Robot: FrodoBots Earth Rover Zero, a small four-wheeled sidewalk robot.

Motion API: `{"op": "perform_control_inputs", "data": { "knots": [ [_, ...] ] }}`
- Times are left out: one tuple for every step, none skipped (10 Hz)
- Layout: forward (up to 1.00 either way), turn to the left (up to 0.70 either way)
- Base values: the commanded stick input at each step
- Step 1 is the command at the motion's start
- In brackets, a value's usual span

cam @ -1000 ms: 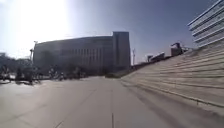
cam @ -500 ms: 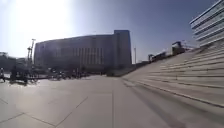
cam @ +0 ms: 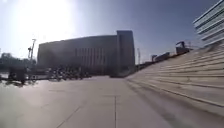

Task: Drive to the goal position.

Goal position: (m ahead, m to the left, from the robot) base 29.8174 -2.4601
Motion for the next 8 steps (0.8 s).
{"op": "perform_control_inputs", "data": {
  "knots": [
    [1.00, 0.17],
    [1.00, 0.18],
    [1.00, 0.15],
    [1.00, 0.11],
    [1.00, 0.07],
    [1.00, 0.15],
    [1.00, 0.21],
    [1.00, 0.15]
  ]
}}
